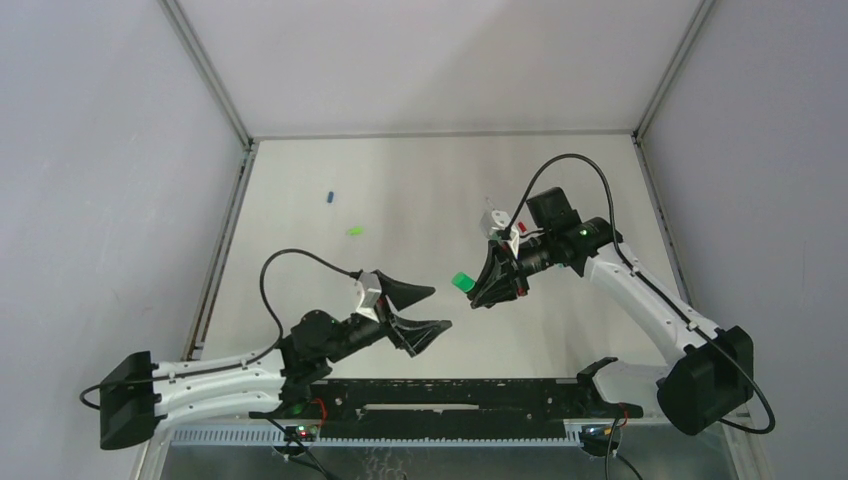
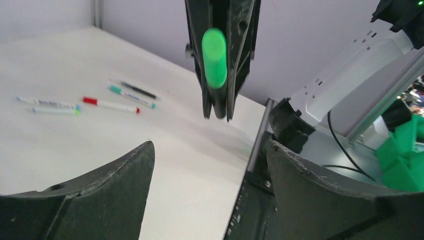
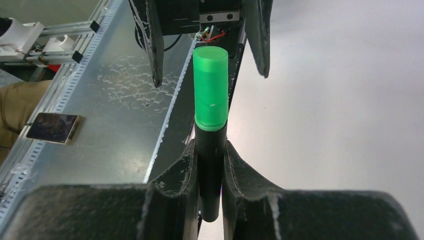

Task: Insert the pens into the pen caps
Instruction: Press the pen cap onto the pen.

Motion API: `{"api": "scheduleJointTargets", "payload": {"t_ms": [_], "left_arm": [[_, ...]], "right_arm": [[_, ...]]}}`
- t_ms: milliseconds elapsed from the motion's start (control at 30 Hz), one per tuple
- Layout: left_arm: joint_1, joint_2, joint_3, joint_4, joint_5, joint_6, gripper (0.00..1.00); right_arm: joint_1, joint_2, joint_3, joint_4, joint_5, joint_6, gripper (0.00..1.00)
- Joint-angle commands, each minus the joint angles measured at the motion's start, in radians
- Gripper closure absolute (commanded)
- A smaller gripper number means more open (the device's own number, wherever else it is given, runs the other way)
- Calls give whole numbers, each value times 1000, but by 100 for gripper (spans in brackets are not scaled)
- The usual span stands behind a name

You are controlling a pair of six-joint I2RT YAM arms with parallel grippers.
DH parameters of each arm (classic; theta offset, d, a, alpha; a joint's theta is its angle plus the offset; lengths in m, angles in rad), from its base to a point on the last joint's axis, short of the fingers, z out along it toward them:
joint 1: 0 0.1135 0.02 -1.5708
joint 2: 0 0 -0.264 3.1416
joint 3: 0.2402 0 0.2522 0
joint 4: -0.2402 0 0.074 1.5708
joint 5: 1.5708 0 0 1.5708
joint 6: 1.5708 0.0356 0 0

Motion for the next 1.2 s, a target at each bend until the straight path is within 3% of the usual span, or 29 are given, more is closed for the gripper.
{"api": "scheduleJointTargets", "payload": {"t_ms": [0,167,333,1033,1167], "left_arm": [[2,51,46,160,-40,152,15],[5,155,100,228,-35,189,19],[13,229,122,295,-26,175,28],[32,404,180,494,80,120,48],[33,420,190,500,90,116,56]], "right_arm": [[-2,13,24,30,-55,28,100],[-2,13,24,29,-53,27,100],[-1,20,24,24,-54,22,100],[1,21,23,23,-57,22,100],[1,21,23,23,-60,20,100]]}}
